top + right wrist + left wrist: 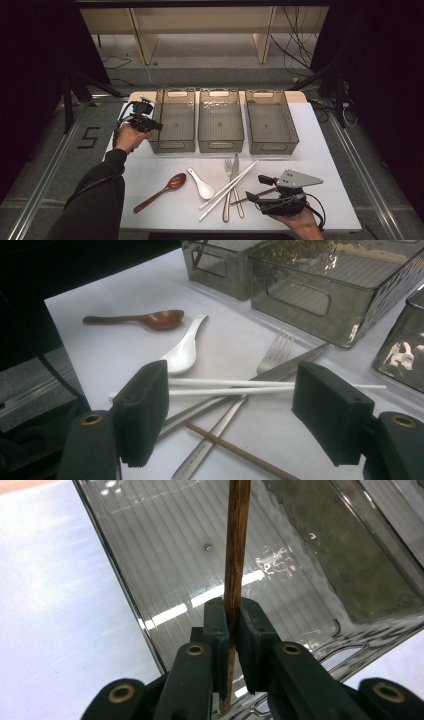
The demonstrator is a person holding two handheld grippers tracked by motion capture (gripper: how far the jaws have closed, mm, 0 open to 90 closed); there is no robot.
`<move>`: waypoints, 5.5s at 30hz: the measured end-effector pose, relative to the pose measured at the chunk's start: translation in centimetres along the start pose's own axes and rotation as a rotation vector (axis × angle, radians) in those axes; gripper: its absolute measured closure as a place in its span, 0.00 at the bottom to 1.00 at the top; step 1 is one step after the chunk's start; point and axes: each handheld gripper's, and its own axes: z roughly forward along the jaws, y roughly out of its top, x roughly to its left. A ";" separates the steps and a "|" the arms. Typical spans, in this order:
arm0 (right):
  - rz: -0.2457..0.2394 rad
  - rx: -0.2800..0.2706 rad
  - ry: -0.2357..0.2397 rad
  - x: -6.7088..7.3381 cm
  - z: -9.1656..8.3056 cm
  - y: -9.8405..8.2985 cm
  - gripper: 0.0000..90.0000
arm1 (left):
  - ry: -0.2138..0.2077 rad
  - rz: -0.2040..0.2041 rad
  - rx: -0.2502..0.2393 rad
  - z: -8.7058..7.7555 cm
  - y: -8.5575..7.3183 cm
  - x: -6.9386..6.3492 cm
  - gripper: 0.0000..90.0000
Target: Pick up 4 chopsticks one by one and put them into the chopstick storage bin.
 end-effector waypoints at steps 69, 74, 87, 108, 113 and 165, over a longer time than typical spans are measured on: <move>-0.476 0.850 0.075 -5.1 5.7 0.9 0.71 | -0.258 0.171 -0.380 -4.6 -16.2 -10.7 0.17; -0.494 0.855 0.087 -5.0 5.8 0.9 0.75 | -0.260 0.176 -0.374 -4.5 -16.2 -10.7 0.17; -0.654 0.893 0.132 -3.8 5.3 0.6 0.90 | -0.270 0.169 -0.360 -4.2 -16.2 -10.8 0.17; -0.576 0.765 0.142 -4.0 2.6 1.8 0.95 | -0.268 0.156 -0.354 -4.1 -16.2 -10.5 0.17; -0.464 0.639 0.104 -4.0 2.1 3.4 0.95 | -0.266 0.153 -0.358 -4.1 -16.2 -10.5 0.17; 0.148 -0.036 0.048 -0.3 5.1 5.2 0.95 | -0.564 0.150 -0.252 -0.6 -11.2 -19.9 0.28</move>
